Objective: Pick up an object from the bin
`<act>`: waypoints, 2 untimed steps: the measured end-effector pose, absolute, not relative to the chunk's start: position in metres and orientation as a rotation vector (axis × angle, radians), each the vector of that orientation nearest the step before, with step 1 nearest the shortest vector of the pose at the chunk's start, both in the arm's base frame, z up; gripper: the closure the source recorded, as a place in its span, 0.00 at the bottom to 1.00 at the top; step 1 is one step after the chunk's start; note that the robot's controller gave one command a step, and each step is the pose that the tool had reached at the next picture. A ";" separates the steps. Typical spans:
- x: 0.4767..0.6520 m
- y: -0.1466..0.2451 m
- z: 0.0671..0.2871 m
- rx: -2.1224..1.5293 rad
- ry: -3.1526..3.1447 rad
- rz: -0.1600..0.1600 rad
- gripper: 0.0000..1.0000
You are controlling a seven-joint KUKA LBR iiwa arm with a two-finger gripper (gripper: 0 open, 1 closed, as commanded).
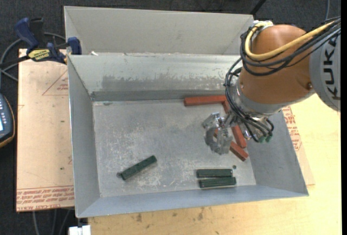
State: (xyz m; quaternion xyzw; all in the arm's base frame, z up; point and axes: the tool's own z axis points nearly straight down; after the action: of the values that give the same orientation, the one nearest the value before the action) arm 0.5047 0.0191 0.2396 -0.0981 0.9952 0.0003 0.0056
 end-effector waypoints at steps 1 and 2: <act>0.490 0.023 0.164 0.158 3.142 0.002 1.00; 0.491 0.023 0.165 0.157 3.138 0.002 0.00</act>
Offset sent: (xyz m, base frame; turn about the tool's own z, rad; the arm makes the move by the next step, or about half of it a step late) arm -0.0138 0.0028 -0.0737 0.2989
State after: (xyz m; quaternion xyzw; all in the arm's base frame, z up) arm 0.4911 0.0225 0.1653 0.0501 0.9987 0.0005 -0.0001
